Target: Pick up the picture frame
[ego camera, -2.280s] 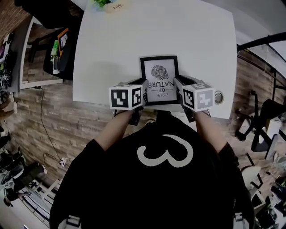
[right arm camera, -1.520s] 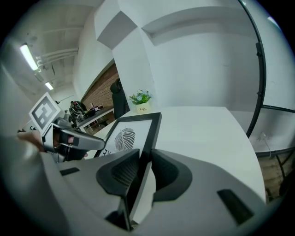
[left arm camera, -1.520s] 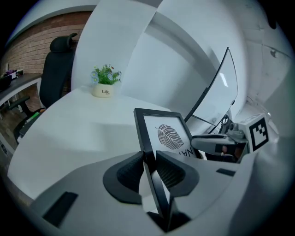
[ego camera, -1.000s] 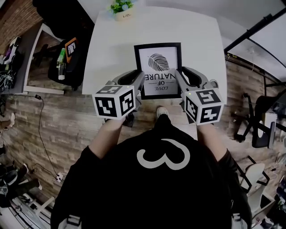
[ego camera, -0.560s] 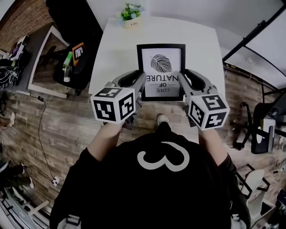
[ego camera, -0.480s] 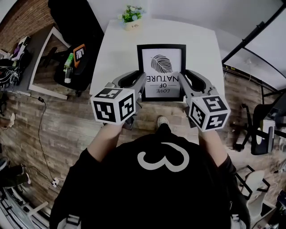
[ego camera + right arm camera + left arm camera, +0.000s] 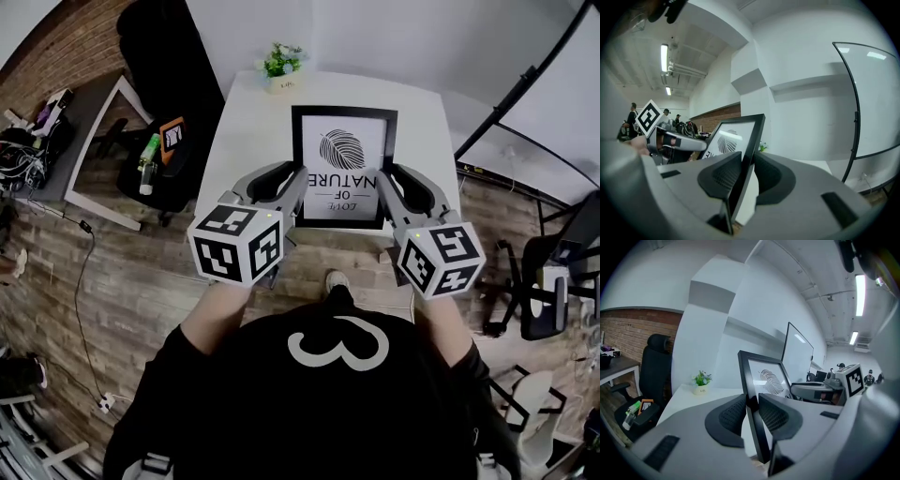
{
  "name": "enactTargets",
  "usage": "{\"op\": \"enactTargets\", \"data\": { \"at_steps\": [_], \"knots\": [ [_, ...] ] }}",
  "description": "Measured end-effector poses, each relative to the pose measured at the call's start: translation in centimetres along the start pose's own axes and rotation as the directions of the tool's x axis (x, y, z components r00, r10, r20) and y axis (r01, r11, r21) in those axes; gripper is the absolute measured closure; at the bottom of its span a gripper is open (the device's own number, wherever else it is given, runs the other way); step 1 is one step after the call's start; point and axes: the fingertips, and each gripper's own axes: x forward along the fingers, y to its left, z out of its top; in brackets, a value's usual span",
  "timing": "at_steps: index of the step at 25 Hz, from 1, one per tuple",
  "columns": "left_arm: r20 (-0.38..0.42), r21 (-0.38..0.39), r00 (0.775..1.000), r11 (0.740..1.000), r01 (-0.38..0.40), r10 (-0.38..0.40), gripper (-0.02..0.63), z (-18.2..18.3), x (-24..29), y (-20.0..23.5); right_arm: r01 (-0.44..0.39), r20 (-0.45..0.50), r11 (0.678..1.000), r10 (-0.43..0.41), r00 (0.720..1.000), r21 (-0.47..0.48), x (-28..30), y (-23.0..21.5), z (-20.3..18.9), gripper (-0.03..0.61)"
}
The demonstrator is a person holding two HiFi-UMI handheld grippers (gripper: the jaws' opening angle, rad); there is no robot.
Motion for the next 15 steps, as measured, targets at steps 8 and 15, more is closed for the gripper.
{"op": "enactTargets", "data": {
  "at_steps": [8, 15],
  "knots": [
    [0.066, 0.034, 0.998, 0.999, 0.007, -0.009, 0.52, 1.0, -2.6, -1.3, -0.003, 0.087, 1.0, 0.003, 0.996, 0.007, -1.9, 1.4, 1.3, 0.483],
    [0.077, 0.025, 0.997, 0.999, 0.022, -0.024, 0.522, 0.7, -3.6, -1.6, 0.012, 0.103, 1.0, -0.012, 0.995, -0.004, -2.9, 2.2, 1.2, 0.485]
  ]
}}
